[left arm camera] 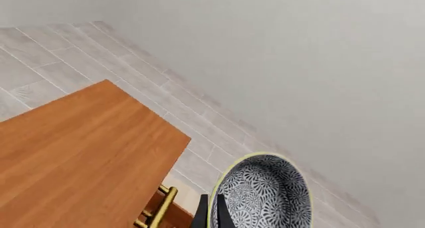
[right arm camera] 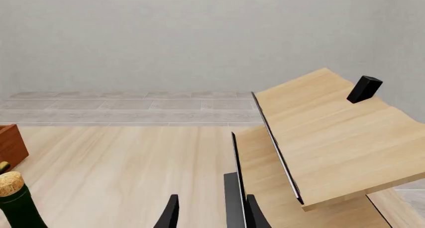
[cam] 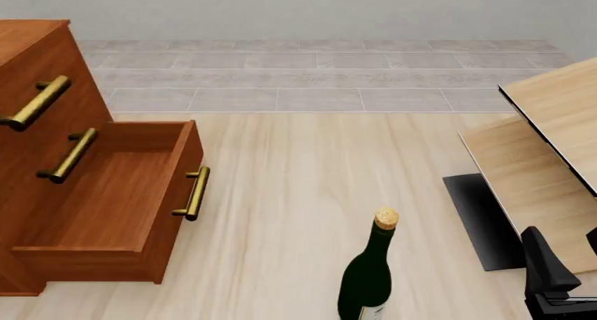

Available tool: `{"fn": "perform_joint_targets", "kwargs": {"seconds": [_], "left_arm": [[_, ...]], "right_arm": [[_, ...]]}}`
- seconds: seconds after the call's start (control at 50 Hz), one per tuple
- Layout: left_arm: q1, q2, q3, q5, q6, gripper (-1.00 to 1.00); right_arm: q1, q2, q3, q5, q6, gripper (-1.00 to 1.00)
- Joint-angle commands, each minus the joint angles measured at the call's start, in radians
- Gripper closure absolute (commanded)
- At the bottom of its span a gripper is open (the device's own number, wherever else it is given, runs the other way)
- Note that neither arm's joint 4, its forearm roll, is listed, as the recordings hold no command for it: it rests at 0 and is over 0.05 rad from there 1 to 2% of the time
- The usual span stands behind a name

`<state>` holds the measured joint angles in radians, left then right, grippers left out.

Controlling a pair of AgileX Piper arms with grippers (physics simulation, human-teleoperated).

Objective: Put the bowl on top of the cabinet.

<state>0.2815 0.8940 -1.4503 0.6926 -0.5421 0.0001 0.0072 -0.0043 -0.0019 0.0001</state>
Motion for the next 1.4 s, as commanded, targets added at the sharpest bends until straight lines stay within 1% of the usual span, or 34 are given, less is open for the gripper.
{"fn": "perform_joint_targets", "kwargs": {"seconds": [0.02,0.16,0.24,0.26,0.28,0.36,0.38,0.48,0.52,0.64,0.84,0.9,0.98,1.0,1.02,1.04,1.26,1.28,1.3,1.4], "left_arm": [[0.079,-0.009,-0.029,0.07,-0.082,1.0],[0.111,-0.002,-0.038,0.081,-0.099,1.0],[0.14,0.006,-0.033,0.087,-0.119,1.0],[0.144,0.015,-0.025,0.097,-0.135,1.0],[0.138,0.011,-0.027,0.089,-0.132,1.0],[0.156,0.019,-0.025,0.094,-0.142,1.0],[0.174,0.025,-0.023,0.098,-0.147,1.0],[0.175,0.041,-0.01,0.097,-0.158,1.0],[0.198,0.047,-0.005,0.095,-0.157,1.0],[0.209,0.058,-0.001,0.101,-0.163,1.0],[0.25,0.085,-0.006,0.101,-0.194,1.0],[0.271,0.098,-0.001,0.1,-0.193,1.0],[0.276,0.101,0.005,0.097,-0.195,1.0],[0.3,0.106,0.003,0.099,-0.189,1.0],[0.298,0.115,0.014,0.105,-0.194,1.0],[0.308,0.114,0.015,0.094,-0.184,1.0],[0.331,0.14,0.048,0.094,-0.181,1.0],[0.295,0.14,0.061,0.093,-0.2,1.0],[0.312,0.138,0.054,0.098,-0.191,1.0],[0.332,0.146,0.05,0.097,-0.186,1.0]], "right_arm": [[0.0,0.0,0.0,0.0,0.0,-1.0],[0.0,0.0,0.0,0.0,0.0,-1.0],[0.0,0.0,0.0,0.0,0.0,-1.0],[0.0,0.0,0.0,0.0,0.0,-1.0],[0.0,0.0,0.0,0.0,0.0,-1.0],[0.0,0.0,0.0,0.0,0.0,-1.0],[0.0,0.0,0.0,0.0,0.0,-1.0],[0.0,0.0,0.0,0.0,0.0,-1.0],[0.0,0.0,0.0,0.0,0.0,-1.0],[0.0,0.0,0.0,0.0,0.0,-1.0],[0.0,0.0,0.0,0.0,0.0,-1.0],[0.0,0.0,0.0,0.0,0.0,-1.0],[0.0,0.0,0.0,0.0,0.0,-1.0],[0.0,0.0,0.0,0.0,0.0,-1.0],[0.0,0.0,0.0,0.0,0.0,-1.0],[0.0,0.0,0.0,0.0,0.0,-1.0],[0.0,0.0,0.0,0.0,0.0,-1.0],[0.0,0.0,0.0,0.0,0.0,-1.0],[0.0,0.0,0.0,0.0,0.0,-1.0],[0.0,0.0,0.0,0.0,0.0,-1.0]]}}
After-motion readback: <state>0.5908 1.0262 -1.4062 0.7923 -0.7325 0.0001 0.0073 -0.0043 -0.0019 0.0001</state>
